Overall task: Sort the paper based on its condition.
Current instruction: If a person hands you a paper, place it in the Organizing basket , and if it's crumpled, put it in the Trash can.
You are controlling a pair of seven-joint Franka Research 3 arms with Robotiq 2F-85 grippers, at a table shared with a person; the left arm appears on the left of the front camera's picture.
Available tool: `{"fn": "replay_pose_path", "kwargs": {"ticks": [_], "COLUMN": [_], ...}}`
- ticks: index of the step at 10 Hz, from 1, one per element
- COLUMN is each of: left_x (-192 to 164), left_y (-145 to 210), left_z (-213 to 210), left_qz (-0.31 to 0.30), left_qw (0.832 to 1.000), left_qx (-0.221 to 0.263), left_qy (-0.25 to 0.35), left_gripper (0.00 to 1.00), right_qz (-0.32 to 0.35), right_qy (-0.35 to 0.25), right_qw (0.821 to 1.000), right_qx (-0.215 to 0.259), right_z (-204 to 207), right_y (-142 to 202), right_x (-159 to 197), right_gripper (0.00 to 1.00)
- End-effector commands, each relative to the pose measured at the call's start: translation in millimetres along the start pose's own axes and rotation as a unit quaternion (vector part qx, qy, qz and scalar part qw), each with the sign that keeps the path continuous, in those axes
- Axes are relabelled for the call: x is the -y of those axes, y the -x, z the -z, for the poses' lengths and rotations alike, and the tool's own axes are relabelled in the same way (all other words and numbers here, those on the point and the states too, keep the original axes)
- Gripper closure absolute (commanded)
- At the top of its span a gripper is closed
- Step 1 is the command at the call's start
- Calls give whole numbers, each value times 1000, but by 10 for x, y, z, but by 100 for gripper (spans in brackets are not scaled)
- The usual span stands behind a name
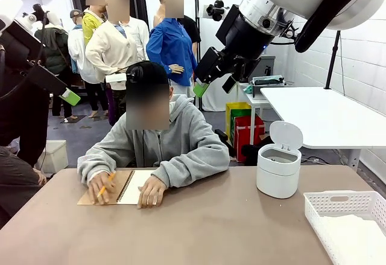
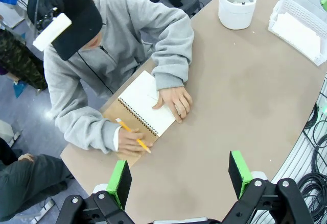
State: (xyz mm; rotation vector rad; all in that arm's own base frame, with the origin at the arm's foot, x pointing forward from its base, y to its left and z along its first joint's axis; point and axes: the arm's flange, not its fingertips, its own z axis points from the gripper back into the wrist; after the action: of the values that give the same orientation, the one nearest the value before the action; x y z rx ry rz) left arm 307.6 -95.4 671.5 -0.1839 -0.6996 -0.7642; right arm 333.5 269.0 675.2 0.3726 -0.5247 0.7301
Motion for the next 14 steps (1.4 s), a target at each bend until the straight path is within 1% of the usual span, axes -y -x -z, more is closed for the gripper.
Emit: {"fn": "replay_pose_path", "kwargs": {"ticks": [1, 14], "left_x": [-6, -6], "left_y": [3, 3], "left_z": [3, 3], "left_qz": [-1, -1], "left_qw": [1000, 1000], "left_qx": [0, 0], "left_qy": [1, 1], "left_gripper": [0, 0], "right_qz": [2, 2], "right_qy": [-1, -1], "right_qw": [1000, 1000], "right_qx": [1, 1], "right_z": [14, 14], "right_y": [23, 23], "right_x": [0, 0], "right_gripper": [0, 0]}}
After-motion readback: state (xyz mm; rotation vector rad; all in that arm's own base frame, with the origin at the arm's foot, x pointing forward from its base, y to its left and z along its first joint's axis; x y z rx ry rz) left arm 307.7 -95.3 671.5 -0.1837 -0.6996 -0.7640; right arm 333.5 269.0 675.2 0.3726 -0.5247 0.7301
